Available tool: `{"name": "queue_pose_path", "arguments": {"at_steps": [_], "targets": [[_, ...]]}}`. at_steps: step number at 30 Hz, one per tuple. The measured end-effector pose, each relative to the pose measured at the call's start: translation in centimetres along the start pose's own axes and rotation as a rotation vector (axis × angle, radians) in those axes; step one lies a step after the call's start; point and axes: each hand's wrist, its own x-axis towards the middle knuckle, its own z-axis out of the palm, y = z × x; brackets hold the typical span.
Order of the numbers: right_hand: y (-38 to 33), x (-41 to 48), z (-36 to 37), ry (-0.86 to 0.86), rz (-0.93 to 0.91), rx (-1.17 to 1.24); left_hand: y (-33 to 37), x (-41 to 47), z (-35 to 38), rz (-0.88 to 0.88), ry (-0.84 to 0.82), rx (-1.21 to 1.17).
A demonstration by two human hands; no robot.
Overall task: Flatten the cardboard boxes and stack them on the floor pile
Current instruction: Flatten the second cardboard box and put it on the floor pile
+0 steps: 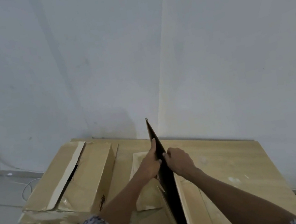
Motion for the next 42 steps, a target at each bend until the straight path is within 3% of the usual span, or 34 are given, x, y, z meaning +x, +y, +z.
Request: {"name": "queue_pose_path", "arguments": {"at_steps": [6, 11, 17, 29, 33, 37, 42], "targets": [[0.0, -1.5, 0.7, 0.005, 0.098, 0.387, 0.8, 1.3, 1.8, -0.231, 0.008, -0.546], [-0.4, -1.8, 1.0, -0.004, 0.140, 0.314, 0.2, 2.9, 2.3, -0.287, -0.001, -0.730], [-0.8, -2.3, 1.8, 0.053, 0.164, 0.311, -0.1, 3.5, 3.7, -0.298, -0.060, -0.616], [-1.6, -1.7, 3.6, -0.009, 0.001, -0.109, -1.7, 2.9, 3.7, -0.285, -0.128, -0.698], [-1.2, -2.2, 2.1, -0.006, -0.082, 0.107, -1.2, 1.8, 3.8, -0.297, -0.147, -0.647], [-1.1, -2.0, -1.5, 0.076, -0.147, 0.128, -1.4, 1.8, 3.6, -0.200, -0.052, -0.572], [-1.8, -1.2, -7.2, 0.266, -0.320, 0.195, -0.5, 3.2, 4.6, -0.019, 0.223, -0.413]]}}
